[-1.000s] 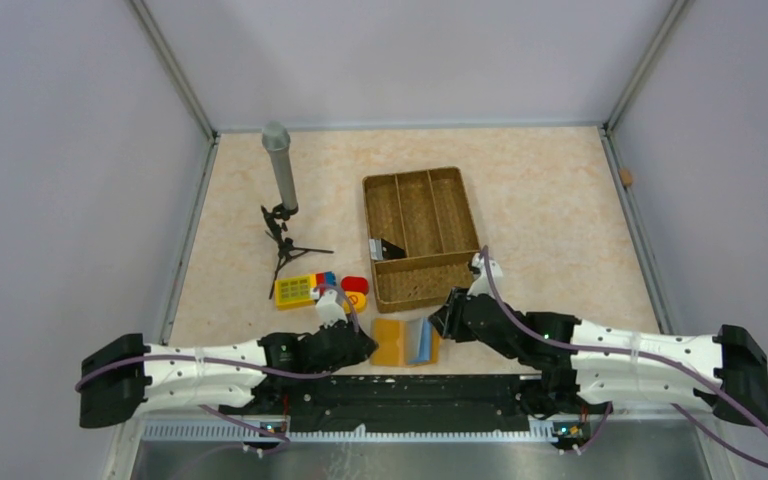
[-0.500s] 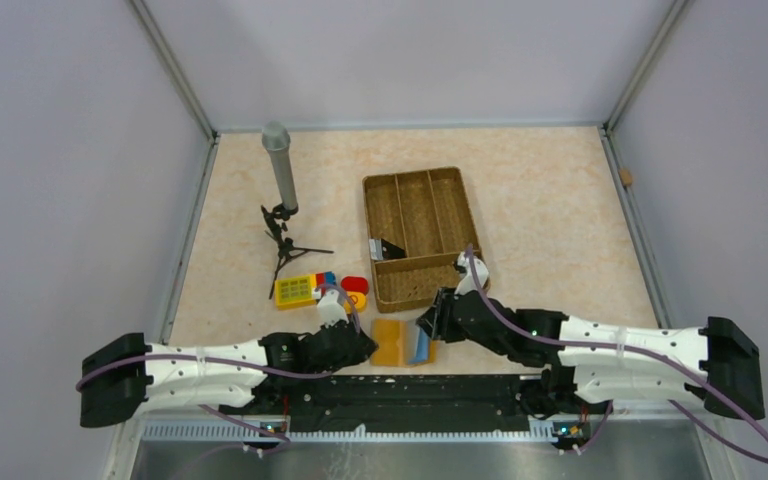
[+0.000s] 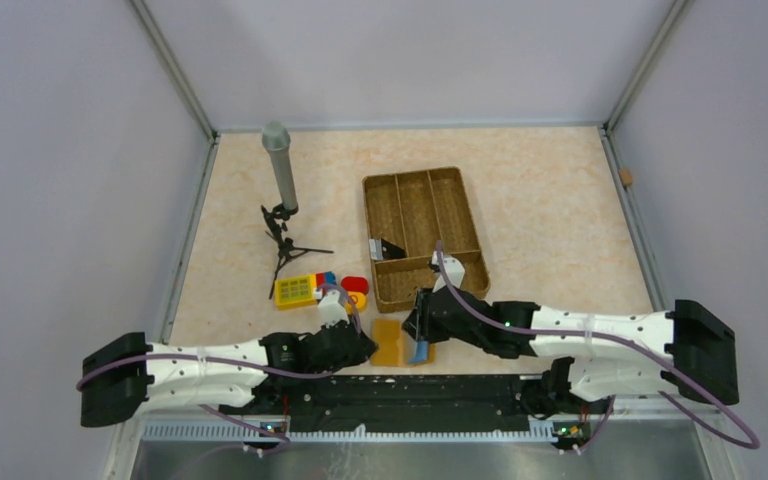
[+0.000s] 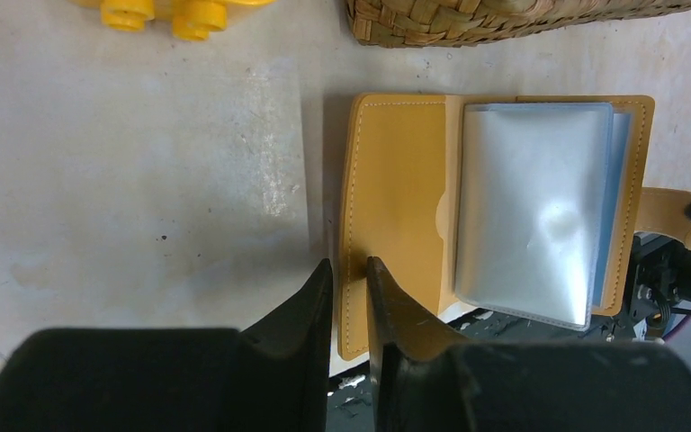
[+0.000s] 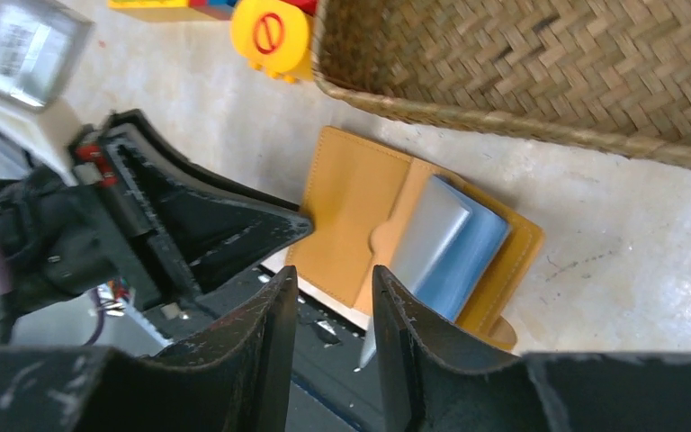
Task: Put the credit cards into the card holder
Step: Open the card holder at the corner of the board.
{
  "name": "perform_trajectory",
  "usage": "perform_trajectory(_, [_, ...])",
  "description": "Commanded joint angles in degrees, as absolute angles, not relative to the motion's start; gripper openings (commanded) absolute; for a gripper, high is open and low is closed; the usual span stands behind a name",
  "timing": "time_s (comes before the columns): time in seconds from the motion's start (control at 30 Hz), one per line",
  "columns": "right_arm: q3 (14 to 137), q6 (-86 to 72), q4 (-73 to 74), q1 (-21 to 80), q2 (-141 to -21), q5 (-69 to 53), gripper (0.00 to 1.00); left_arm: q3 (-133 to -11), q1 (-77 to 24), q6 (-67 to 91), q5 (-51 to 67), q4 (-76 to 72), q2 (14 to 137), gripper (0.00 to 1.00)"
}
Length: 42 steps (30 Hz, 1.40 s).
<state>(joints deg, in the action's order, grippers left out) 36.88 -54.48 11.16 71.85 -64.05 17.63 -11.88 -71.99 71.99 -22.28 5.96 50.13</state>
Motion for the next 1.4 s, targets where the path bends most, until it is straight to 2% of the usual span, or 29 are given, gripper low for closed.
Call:
perform_trajectory(0.0, [39.82,-57.15,14.23,72.04,-66.41,17.41,0.34,-13.18,-71.81,71.28,-22.17,3.95,50.40,0.20])
perform_trajectory(0.13, [37.78,-59.01,16.88,71.00,-65.09,18.77,0.34,-13.14,-71.77,71.26,-22.23,3.86,50.41,0.20])
perform_trajectory(0.4, [31.52,-61.10,13.28,68.12,-63.10,15.66,0.35,-13.12,-71.81,71.24,-22.06,3.75,50.48,0.20])
perform_trajectory(1.03, [27.86,-62.31,9.79,67.55,-66.44,15.78,0.32,-13.53,-71.80,70.76,-21.97,3.68,51.00,0.19])
perform_trajectory(1.37, [26.21,-62.40,0.87,67.47,-68.38,12.66,0.29,-13.55,-71.76,70.53,-21.66,3.14,51.45,0.18])
